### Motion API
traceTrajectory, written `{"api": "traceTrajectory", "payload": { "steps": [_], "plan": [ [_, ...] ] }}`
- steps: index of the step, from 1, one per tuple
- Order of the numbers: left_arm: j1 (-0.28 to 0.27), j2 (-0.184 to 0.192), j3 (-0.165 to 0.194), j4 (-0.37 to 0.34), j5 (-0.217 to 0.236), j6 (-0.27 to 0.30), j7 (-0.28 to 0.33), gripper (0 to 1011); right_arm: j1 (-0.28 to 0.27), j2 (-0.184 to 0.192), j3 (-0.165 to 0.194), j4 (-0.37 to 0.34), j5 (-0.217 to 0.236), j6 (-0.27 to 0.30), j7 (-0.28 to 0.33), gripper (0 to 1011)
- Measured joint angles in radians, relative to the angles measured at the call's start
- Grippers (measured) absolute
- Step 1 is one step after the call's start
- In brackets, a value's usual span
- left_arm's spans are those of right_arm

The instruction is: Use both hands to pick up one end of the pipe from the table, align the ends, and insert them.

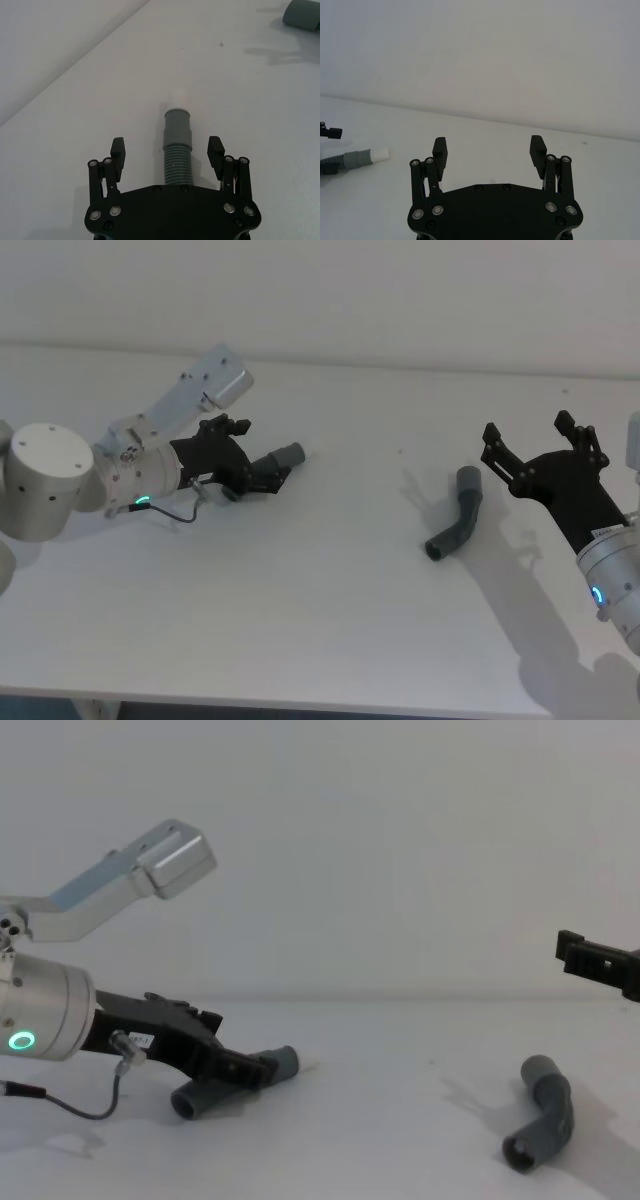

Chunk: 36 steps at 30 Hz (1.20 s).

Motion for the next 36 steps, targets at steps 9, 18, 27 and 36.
{"api": "traceTrajectory", "payload": {
  "steps": [9, 18, 27, 36],
  "plan": [
    [-0.019, -0.025, 0.001, 0.032, -0.001, -0.002, -0.018, 1000, 0.000, 0.000, 0.000, 0.000, 0.000, 0.000, 0.000, 1002],
    [-0.034, -0.053, 0.003, 0.070, -0.005, 0.011, -0.023, 1000, 0.000, 0.000, 0.000, 0.000, 0.000, 0.000, 0.000, 1002],
    [-0.051, -0.078, 0.010, 0.104, -0.008, 0.023, -0.027, 1000, 0.000, 0.000, 0.000, 0.000, 0.000, 0.000, 0.000, 1002],
    [-0.071, -0.096, 0.022, 0.133, -0.008, 0.031, -0.036, 1000, 0.000, 0.000, 0.000, 0.000, 0.000, 0.000, 0.000, 1002]
  ]
}}
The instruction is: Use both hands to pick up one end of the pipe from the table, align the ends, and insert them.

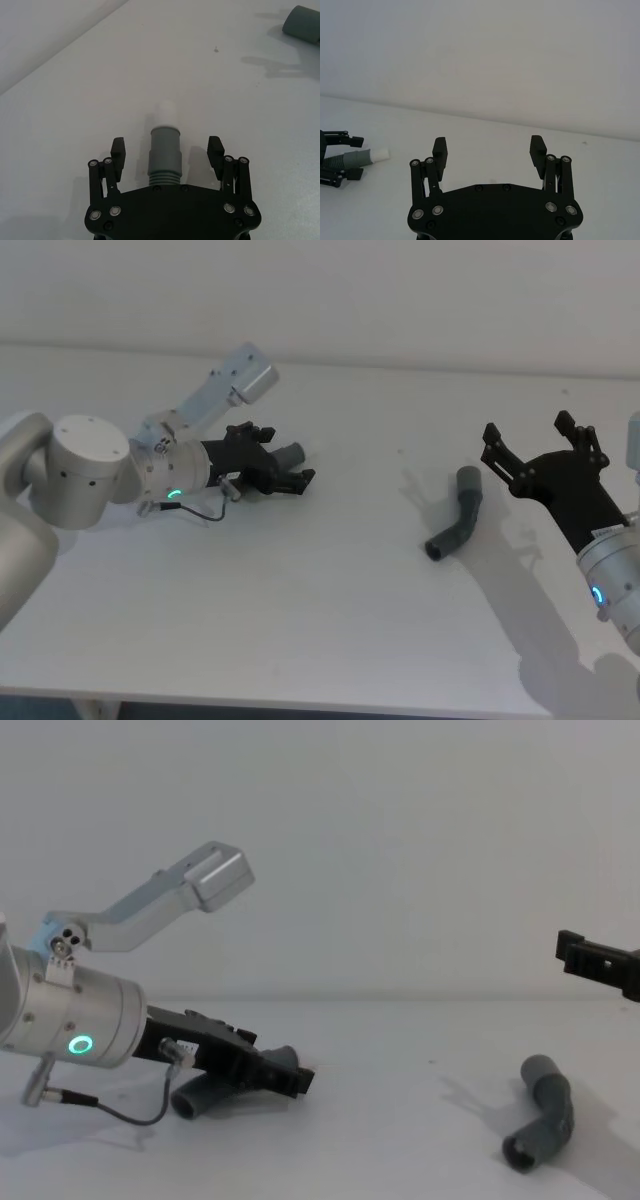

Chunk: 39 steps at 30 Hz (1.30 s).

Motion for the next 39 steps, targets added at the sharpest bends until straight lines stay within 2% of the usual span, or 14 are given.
{"api": "traceTrajectory", "payload": {
  "steps": [5, 14, 15, 16, 19, 20, 23, 24, 39],
  "plan": [
    [-0.006, -0.005, 0.004, 0.008, 0.000, 0.001, -0.004, 946, 0.000, 0.000, 0.000, 0.000, 0.000, 0.000, 0.000, 1002],
    [-0.015, -0.012, 0.009, 0.020, 0.001, 0.004, -0.008, 679, 0.000, 0.000, 0.000, 0.000, 0.000, 0.000, 0.000, 1002],
    [-0.015, -0.012, 0.009, 0.020, 0.001, 0.004, -0.008, 679, 0.000, 0.000, 0.000, 0.000, 0.000, 0.000, 0.000, 1002],
    [-0.016, -0.013, 0.010, 0.021, 0.001, 0.004, -0.008, 619, 0.000, 0.000, 0.000, 0.000, 0.000, 0.000, 0.000, 1002],
    [-0.016, -0.014, 0.011, 0.022, 0.001, 0.004, -0.009, 543, 0.000, 0.000, 0.000, 0.000, 0.000, 0.000, 0.000, 1002],
    [-0.017, -0.014, 0.011, 0.023, 0.001, 0.004, -0.009, 484, 0.000, 0.000, 0.000, 0.000, 0.000, 0.000, 0.000, 1002],
    [-0.018, -0.015, 0.011, 0.024, 0.001, 0.004, -0.009, 424, 0.000, 0.000, 0.000, 0.000, 0.000, 0.000, 0.000, 1002],
    [-0.018, -0.015, 0.012, 0.024, 0.001, 0.004, -0.009, 370, 0.000, 0.000, 0.000, 0.000, 0.000, 0.000, 0.000, 1002],
    [-0.020, -0.017, 0.013, 0.027, 0.001, 0.005, -0.011, 351, 0.000, 0.000, 0.000, 0.000, 0.000, 0.000, 0.000, 1002]
  ]
}}
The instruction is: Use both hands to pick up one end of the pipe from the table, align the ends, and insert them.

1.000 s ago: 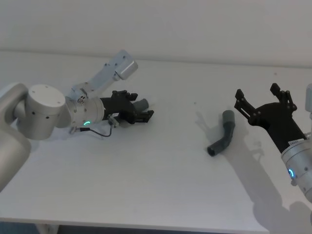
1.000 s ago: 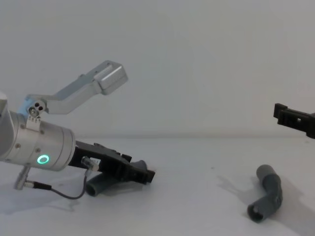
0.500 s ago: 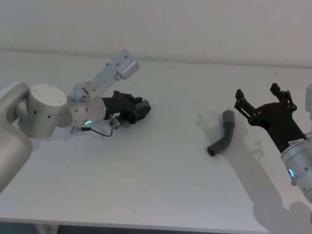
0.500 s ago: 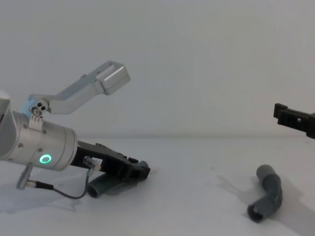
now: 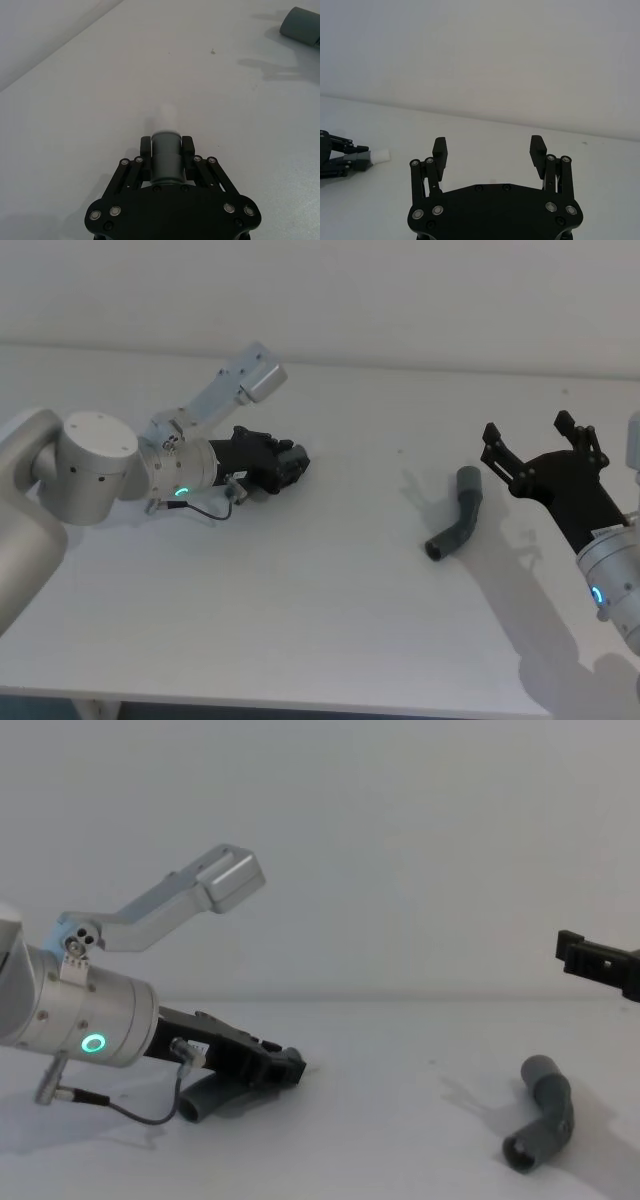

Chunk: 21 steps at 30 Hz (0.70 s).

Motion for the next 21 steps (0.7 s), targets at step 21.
{"api": "traceTrajectory", "payload": {
  "steps": [21],
  "plan": [
    [-0.001, -0.001, 0.000, 0.001, 0.000, 0.000, 0.000, 351, 0.038, 0.054, -0.033, -0.016, -0.006, 0.184, 0.084, 1002]
  ]
}}
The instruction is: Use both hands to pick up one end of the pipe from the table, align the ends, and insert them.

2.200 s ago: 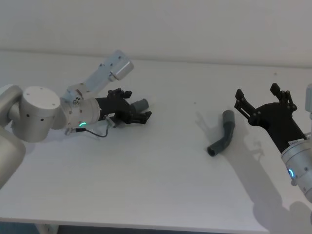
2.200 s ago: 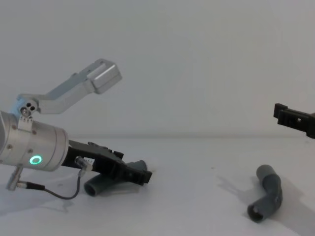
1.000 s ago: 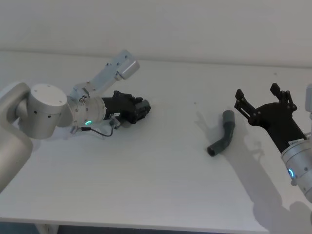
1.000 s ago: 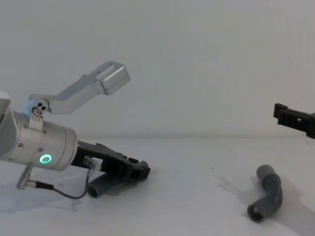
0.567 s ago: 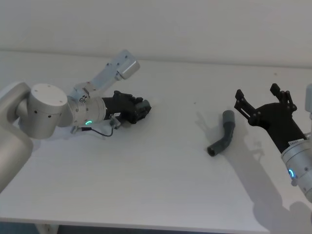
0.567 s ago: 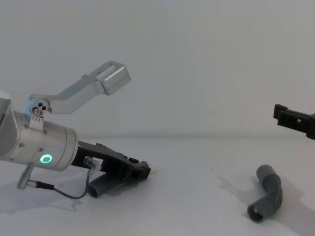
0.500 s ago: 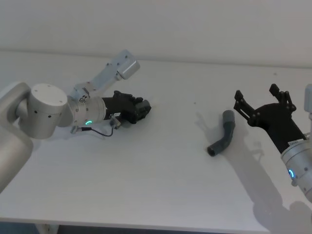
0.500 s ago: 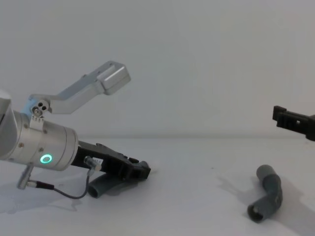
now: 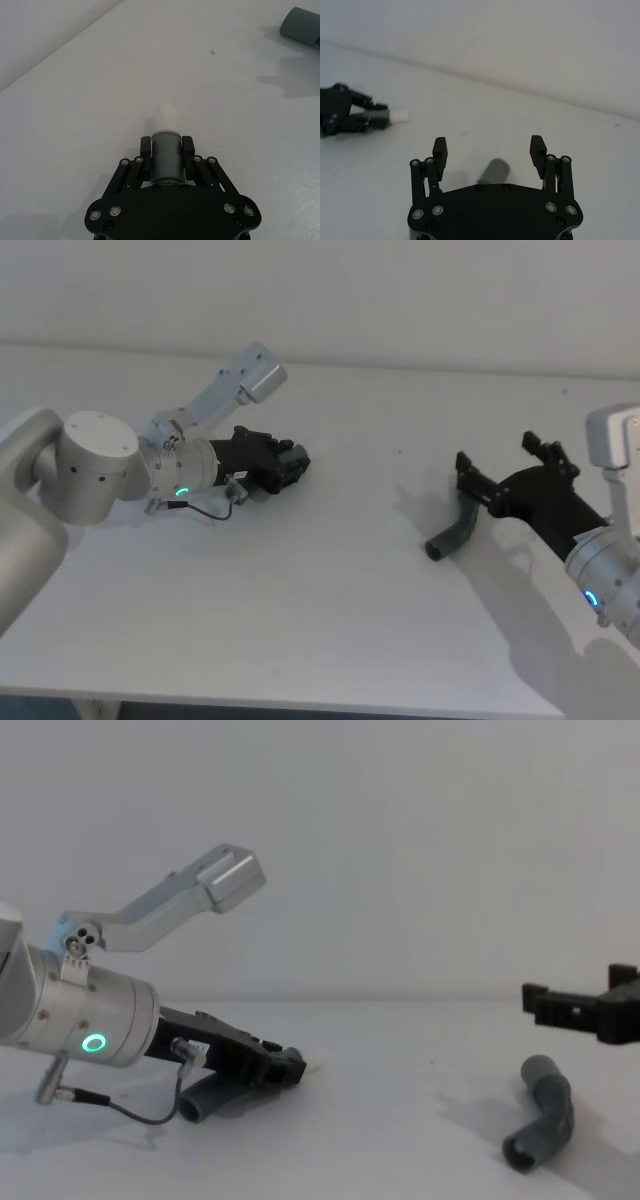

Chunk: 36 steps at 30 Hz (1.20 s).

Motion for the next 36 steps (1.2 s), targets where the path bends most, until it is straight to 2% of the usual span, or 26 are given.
{"api": "traceTrajectory", "payload": {
  "steps": [2, 3, 6, 15, 22, 36],
  "plan": [
    [0.000, 0.000, 0.000, 0.000, 0.000, 0.000, 0.000, 351, 0.009, 0.006, -0.008, -0.001, 0.002, 0.036, 0.013, 1002],
    [0.000, 0.000, 0.000, 0.000, 0.000, 0.000, 0.000, 351, 0.009, 0.006, -0.008, -0.001, 0.002, 0.036, 0.013, 1002],
    [0.000, 0.000, 0.000, 0.000, 0.000, 0.000, 0.000, 351, 0.029, 0.015, -0.023, -0.002, 0.002, 0.098, 0.031, 1002],
    [0.000, 0.000, 0.000, 0.000, 0.000, 0.000, 0.000, 351, 0.063, 0.013, -0.052, 0.001, 0.002, 0.218, 0.052, 1002],
    [0.000, 0.000, 0.000, 0.000, 0.000, 0.000, 0.000, 351, 0.080, -0.005, -0.058, 0.011, -0.003, 0.269, 0.045, 1002],
    [0.000, 0.000, 0.000, 0.000, 0.000, 0.000, 0.000, 351, 0.093, -0.041, -0.044, 0.025, -0.030, 0.326, -0.014, 1002]
  ]
}}
